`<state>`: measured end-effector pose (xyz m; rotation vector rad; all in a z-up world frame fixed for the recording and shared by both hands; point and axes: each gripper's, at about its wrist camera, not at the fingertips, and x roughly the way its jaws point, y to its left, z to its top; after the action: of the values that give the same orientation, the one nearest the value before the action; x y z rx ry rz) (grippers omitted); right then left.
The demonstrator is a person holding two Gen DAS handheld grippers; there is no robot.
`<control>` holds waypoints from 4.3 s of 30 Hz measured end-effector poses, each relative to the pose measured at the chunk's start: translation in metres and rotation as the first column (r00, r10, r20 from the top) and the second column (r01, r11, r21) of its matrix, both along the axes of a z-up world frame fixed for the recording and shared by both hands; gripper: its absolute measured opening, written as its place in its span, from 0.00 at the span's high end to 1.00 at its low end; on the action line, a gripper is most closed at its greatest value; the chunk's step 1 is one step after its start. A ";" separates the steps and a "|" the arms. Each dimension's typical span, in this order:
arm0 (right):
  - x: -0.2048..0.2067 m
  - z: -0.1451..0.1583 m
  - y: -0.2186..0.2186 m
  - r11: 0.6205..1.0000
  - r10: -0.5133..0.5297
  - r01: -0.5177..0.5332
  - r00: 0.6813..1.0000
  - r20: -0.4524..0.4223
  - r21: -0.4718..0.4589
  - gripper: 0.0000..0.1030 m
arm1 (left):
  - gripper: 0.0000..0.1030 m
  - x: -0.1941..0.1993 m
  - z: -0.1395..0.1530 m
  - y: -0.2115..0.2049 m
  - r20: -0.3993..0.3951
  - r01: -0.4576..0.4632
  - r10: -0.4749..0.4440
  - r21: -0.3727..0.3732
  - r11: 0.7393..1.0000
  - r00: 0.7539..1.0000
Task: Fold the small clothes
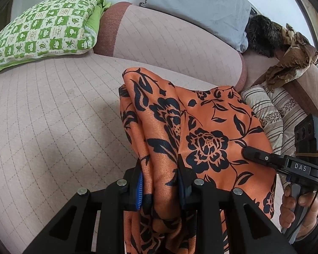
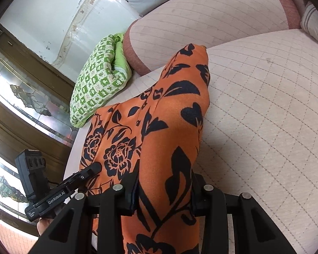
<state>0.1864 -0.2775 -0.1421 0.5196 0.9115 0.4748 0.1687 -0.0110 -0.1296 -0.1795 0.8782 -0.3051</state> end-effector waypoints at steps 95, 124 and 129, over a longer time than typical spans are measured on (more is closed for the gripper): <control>0.072 -0.043 -0.002 0.994 -0.104 0.109 0.987 -0.121 0.030 0.24 | 0.42 -0.020 -0.057 0.008 0.019 -0.079 0.077 0.279 0.957 0.997; -0.067 -0.046 0.040 0.984 -0.041 0.042 0.999 0.008 -0.175 0.19 | 0.34 -0.062 -0.025 0.029 0.007 -0.182 0.184 0.206 0.962 0.983; -0.110 -0.004 0.049 0.941 -0.036 0.082 0.989 0.143 -0.327 0.19 | 0.28 -0.084 -0.004 0.025 0.047 -0.204 0.199 0.197 0.959 0.979</control>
<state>0.0768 -0.2282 -0.1459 0.2025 0.8217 0.2887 0.0844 0.0139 -0.1339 -0.0758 0.8509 -0.0275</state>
